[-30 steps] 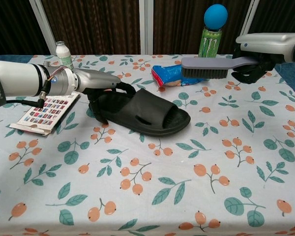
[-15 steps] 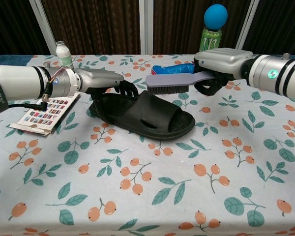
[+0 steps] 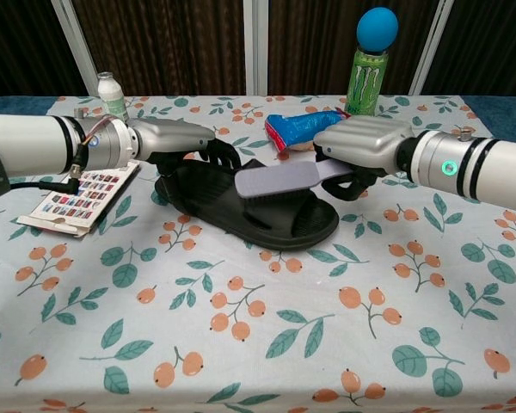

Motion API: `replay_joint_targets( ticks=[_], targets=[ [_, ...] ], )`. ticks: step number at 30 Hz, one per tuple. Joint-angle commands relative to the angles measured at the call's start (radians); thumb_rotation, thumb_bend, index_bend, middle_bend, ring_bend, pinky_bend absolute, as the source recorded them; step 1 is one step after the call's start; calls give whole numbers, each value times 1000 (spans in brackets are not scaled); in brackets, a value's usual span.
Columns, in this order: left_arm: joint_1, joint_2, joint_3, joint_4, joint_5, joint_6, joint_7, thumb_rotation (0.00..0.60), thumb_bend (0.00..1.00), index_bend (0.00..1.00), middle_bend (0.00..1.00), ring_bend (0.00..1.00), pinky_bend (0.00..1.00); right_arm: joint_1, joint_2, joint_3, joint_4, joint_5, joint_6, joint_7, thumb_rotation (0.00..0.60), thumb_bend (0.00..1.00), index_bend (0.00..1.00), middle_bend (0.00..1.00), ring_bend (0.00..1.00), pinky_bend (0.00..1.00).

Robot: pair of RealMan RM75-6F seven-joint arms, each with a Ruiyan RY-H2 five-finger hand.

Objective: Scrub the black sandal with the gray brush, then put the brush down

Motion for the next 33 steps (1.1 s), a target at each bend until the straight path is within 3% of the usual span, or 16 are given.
replay_joint_targets(
  ticks=[1,7,13,20,27,30,33],
  targets=[
    [-1,-1,1,2,1,4,-2,600,211,381,441,263,212,-19,63,-39,-66,-41,16,37,600,477,1000,1000,1000,1000],
    [-2,-4,9,-2,5,10,4,600,210,381,441,263,212,-31,50,11,-29,-41,109,71,600,477,1000,1000,1000,1000],
    [-1,-8,12,-5,0,12,22,600,210,381,441,263,213,15,-34,47,88,-8,52,46,600,477,1000,1000,1000,1000],
    [4,-12,13,-3,-7,16,40,600,211,381,441,263,213,22,-52,2,126,-26,-2,62,600,477,1000,1000,1000,1000],
    [9,-8,14,-10,-11,24,51,600,211,381,441,263,213,-16,38,-86,28,-109,45,132,600,477,1000,1000,1000,1000],
    [8,-5,13,-14,-13,23,55,600,211,381,441,263,212,-23,57,-82,18,-122,85,168,600,477,1000,1000,1000,1000],
    [8,-3,11,-19,-16,22,59,600,211,381,441,263,213,-16,32,-41,57,-103,106,176,600,477,1000,1000,1000,1000]
  ],
)
